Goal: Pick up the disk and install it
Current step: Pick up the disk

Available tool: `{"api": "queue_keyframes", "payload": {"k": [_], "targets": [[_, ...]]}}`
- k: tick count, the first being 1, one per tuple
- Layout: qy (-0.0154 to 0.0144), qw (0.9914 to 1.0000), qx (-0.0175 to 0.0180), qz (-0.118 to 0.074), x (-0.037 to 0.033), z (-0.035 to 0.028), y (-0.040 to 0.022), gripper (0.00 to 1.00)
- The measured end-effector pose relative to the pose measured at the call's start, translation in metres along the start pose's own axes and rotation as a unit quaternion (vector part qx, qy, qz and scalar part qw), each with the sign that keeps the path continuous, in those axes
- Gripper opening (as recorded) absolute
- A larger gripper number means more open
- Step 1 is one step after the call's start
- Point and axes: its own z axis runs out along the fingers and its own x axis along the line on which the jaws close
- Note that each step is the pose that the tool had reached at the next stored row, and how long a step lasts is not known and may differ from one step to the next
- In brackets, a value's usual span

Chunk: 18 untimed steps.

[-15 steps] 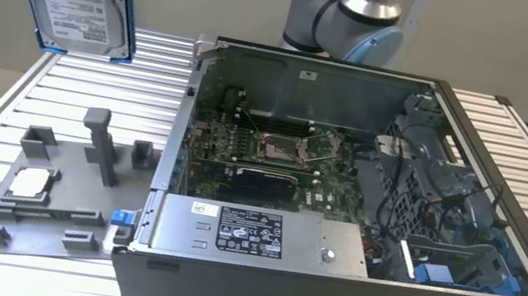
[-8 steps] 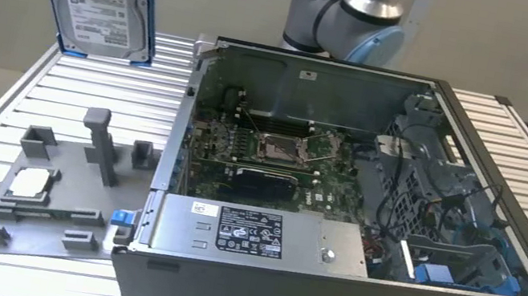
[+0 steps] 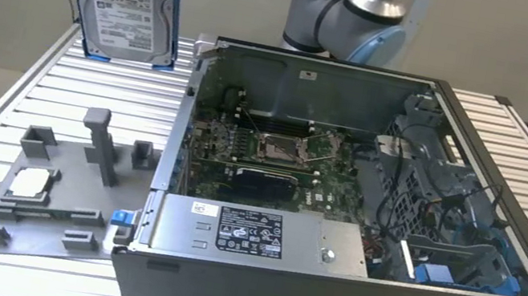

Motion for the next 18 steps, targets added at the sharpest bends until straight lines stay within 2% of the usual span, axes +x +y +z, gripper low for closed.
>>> {"api": "queue_keyframes", "payload": {"k": [18], "targets": [[0.0001, 1.00000, 0.0015, 0.000, 0.0044, -0.0004, -0.0626, 0.00]]}}
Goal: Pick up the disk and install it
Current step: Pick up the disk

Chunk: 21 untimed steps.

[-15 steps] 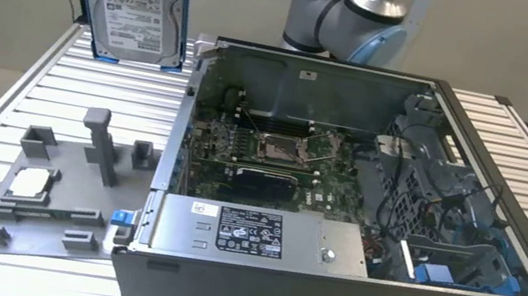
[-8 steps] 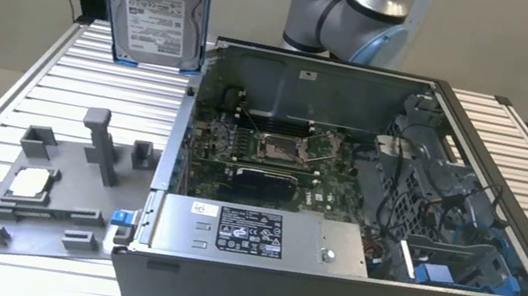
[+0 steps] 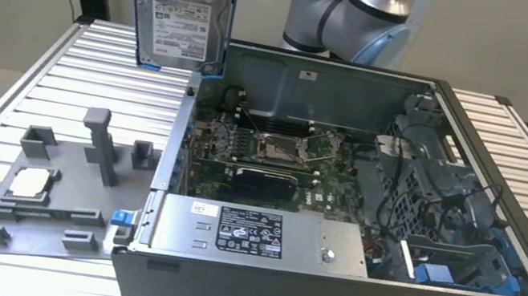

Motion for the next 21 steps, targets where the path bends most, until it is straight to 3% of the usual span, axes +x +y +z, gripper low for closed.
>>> {"api": "queue_keyframes", "payload": {"k": [17, 21], "targets": [[0.0000, 1.00000, 0.0020, 0.000, 0.0041, -0.0002, -0.0580, 0.00], [0.0000, 1.00000, 0.0028, 0.000, 0.0049, -0.0002, -0.0687, 0.00]]}}
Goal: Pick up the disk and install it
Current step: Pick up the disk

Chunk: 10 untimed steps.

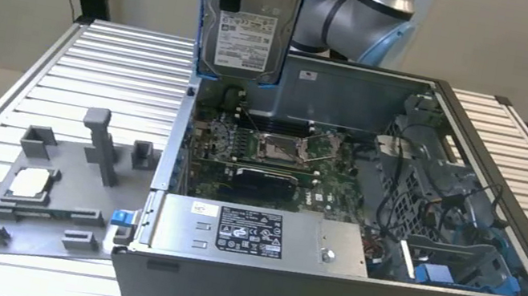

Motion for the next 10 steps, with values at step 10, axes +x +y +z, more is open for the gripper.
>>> {"api": "queue_keyframes", "payload": {"k": [10], "targets": [[0.0001, 1.00000, 0.0023, 0.000, 0.0017, 0.0001, -0.0243, 0.00]]}}
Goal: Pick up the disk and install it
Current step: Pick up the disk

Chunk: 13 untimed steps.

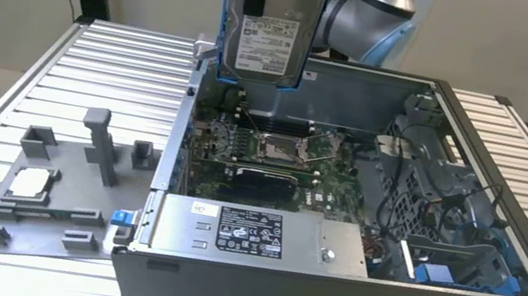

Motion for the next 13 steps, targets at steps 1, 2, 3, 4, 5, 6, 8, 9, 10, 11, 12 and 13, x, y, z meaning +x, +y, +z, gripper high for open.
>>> {"api": "queue_keyframes", "payload": {"k": [1, 2, 3, 4, 5, 6, 8, 9, 10, 11, 12, 13], "targets": [[0.0001, 1.00000, 0.0002, 0.000, 0.0002, 0.0000, -0.0024, 0.00], [0.0000, 1.00000, 0.0005, 0.000, 0.0003, 0.0000, -0.0049, 0.00], [0.0001, 1.00000, 0.0007, 0.000, 0.0005, 0.0000, -0.0071, 0.00], [0.0001, 1.00000, 0.0009, 0.000, 0.0007, 0.0000, -0.0093, 0.00], [0.0001, 1.00000, 0.0012, 0.000, 0.0008, 0.0001, -0.0115, 0.00], [0.0001, 1.00000, 0.0014, 0.000, 0.0010, 0.0001, -0.0136, 0.00], [0.0001, 1.00000, 0.0019, 0.000, 0.0013, 0.0001, -0.0177, 0.00], [0.0002, 1.00000, 0.0021, 0.000, 0.0014, 0.0001, -0.0194, 0.00], [0.0002, 1.00000, 0.0024, 0.000, 0.0015, 0.0002, -0.0214, 0.00], [0.0002, 1.00000, 0.0026, 0.000, 0.0016, 0.0002, -0.0230, 0.00], [0.0002, 1.00000, 0.0027, 0.000, 0.0017, 0.0002, -0.0246, 0.00], [0.0003, 1.00000, 0.0028, 0.000, 0.0018, 0.0001, -0.0258, 0.00]]}}
